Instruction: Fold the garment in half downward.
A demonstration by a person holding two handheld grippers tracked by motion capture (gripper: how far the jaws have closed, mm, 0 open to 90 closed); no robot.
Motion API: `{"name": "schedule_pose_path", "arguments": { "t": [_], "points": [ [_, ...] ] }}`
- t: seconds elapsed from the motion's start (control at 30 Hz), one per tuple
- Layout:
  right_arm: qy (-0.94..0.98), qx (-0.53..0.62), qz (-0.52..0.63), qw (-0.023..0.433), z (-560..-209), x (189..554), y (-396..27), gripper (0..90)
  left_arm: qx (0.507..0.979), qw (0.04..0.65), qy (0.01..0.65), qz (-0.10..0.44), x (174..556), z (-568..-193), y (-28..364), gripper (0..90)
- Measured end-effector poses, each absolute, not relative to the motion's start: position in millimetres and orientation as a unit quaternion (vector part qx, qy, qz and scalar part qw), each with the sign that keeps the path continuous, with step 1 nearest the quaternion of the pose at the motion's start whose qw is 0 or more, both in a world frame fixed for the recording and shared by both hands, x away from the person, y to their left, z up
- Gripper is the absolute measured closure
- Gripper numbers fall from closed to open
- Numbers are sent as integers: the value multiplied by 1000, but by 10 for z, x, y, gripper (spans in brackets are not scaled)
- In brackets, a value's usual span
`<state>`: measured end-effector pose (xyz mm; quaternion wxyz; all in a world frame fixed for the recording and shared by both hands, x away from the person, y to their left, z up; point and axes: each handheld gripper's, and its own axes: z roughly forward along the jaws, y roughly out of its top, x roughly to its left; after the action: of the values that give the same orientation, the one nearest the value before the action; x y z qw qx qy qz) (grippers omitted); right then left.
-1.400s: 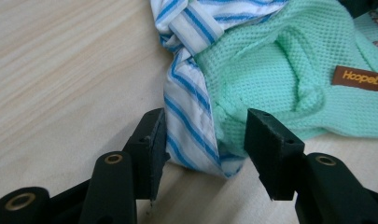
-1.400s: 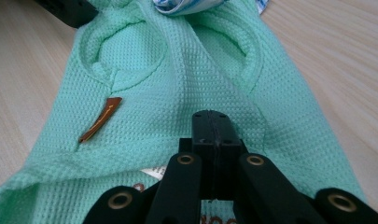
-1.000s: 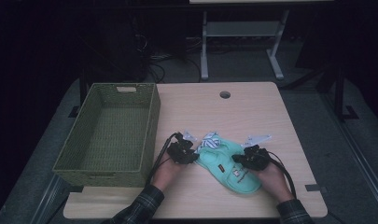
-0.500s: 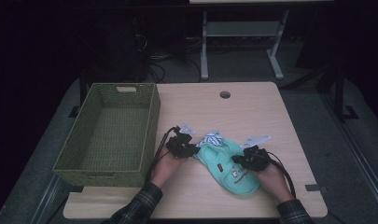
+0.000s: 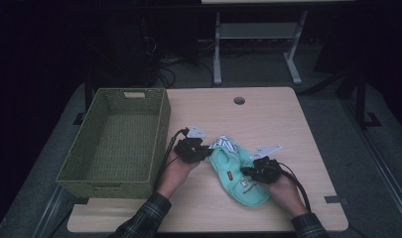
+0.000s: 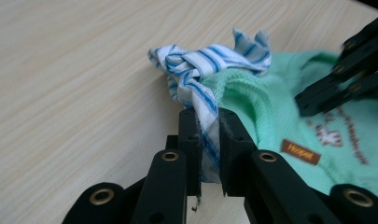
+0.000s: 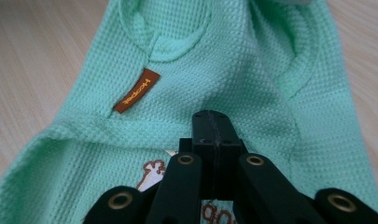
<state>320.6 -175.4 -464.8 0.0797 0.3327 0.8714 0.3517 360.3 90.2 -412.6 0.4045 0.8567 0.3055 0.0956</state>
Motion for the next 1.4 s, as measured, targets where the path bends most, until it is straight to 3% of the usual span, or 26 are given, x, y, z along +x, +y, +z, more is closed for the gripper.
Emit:
{"name": "schedule_pose_path", "arguments": {
  "t": [0.43, 0.7, 1.17, 1.4],
  "points": [
    [870, 328, 359, 81, -4670, 3352, -1535, 898, 840, 469, 262, 75, 3493, -3863, 834, 805],
    [865, 332, 368, 76, -4680, 3412, -1506, 898, 843, 474, 247, 65, 3441, -3813, 779, 805],
    [865, 345, 356, 79, -4535, 2968, -2038, 897, 840, 455, 278, 106, 3495, -3821, 926, 805],
    [860, 350, 365, 69, -4565, 2842, -2102, 897, 836, 446, 295, 123, 3525, -3818, 1026, 805]
  ]
}}
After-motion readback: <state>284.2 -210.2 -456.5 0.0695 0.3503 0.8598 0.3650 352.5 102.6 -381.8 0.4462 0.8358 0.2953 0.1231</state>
